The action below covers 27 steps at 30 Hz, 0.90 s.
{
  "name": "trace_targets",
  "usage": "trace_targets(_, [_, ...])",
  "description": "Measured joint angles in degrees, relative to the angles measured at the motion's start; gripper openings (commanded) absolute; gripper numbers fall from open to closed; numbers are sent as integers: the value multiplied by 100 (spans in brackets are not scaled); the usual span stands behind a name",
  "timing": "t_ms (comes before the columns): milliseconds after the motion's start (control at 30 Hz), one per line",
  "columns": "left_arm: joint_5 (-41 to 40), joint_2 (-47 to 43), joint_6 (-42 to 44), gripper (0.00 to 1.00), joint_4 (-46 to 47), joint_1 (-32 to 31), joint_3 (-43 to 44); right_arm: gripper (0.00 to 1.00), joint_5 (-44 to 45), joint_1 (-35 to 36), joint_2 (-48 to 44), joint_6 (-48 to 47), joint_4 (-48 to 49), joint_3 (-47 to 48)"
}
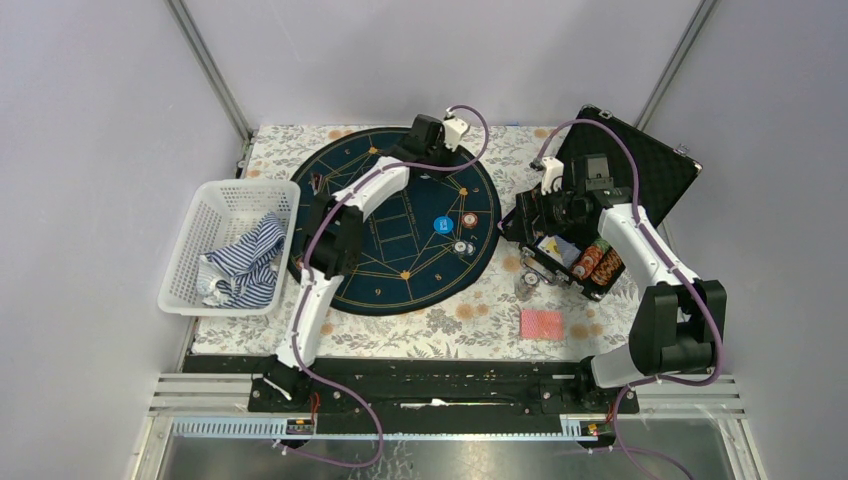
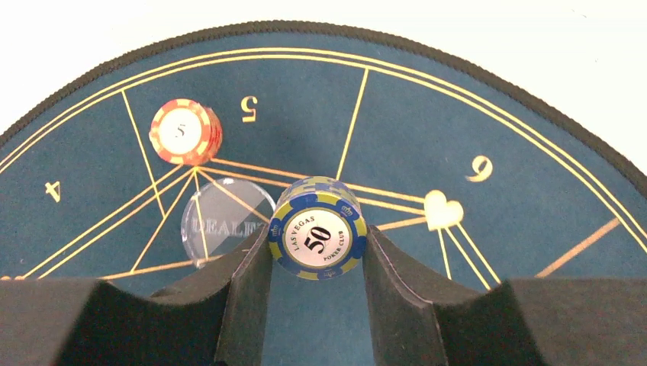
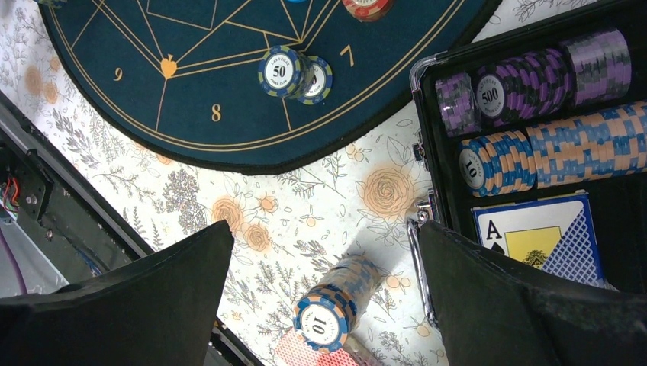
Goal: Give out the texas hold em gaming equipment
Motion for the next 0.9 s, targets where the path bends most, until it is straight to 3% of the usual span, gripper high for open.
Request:
trace_targets(267, [-212, 750, -236, 35, 387, 33, 660, 100, 0, -2, 2, -2, 0, -44])
trace_targets(767, [-507, 1244, -363, 37, 846, 157, 968, 100, -2, -9, 42, -42, 0, -66])
trace_targets(900, [-518, 1355, -363, 43, 894, 166, 1058, 100, -2, -9, 57, -44, -2, -66])
